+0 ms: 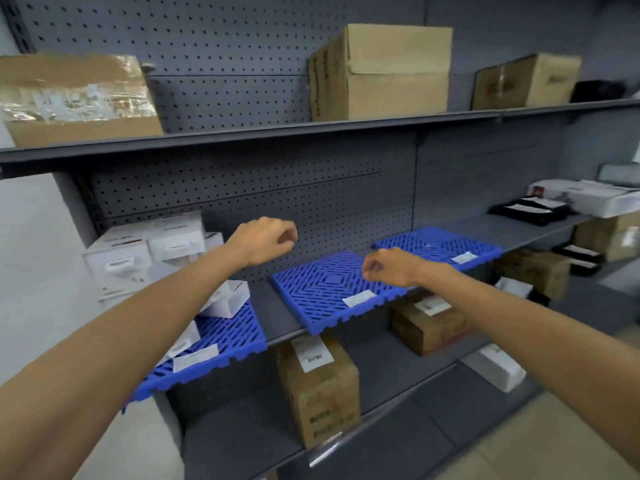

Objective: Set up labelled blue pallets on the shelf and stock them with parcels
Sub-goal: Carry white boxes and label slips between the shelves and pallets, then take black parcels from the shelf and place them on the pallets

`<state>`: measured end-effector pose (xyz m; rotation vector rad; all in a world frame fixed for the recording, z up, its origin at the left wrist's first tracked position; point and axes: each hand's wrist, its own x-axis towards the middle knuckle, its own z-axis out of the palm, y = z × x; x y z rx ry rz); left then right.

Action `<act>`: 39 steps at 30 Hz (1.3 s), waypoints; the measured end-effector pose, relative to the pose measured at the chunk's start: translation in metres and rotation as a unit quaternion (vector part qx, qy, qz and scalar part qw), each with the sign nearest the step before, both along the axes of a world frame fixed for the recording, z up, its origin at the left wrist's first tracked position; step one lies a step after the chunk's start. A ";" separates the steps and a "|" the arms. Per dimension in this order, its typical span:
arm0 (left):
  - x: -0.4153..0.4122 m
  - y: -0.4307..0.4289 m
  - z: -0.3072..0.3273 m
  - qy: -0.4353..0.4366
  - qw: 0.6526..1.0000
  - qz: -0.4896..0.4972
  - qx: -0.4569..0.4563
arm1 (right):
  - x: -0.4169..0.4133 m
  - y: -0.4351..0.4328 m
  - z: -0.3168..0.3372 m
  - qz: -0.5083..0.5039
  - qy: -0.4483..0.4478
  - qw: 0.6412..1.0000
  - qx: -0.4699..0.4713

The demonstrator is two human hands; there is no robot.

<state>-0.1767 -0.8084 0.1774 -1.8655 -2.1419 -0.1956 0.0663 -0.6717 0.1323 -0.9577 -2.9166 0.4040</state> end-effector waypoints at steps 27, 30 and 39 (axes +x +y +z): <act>0.528 0.402 -0.096 0.072 0.924 -0.314 -0.208 | 0.552 0.204 -0.052 -0.359 -0.169 0.913 0.095; 0.550 0.461 -0.093 0.084 0.917 -0.325 -0.215 | 0.571 0.259 -0.040 -0.378 -0.166 0.904 0.113; 0.595 0.646 -0.069 0.066 0.907 -0.357 -0.212 | 0.599 0.440 -0.016 -0.348 -0.160 0.919 0.093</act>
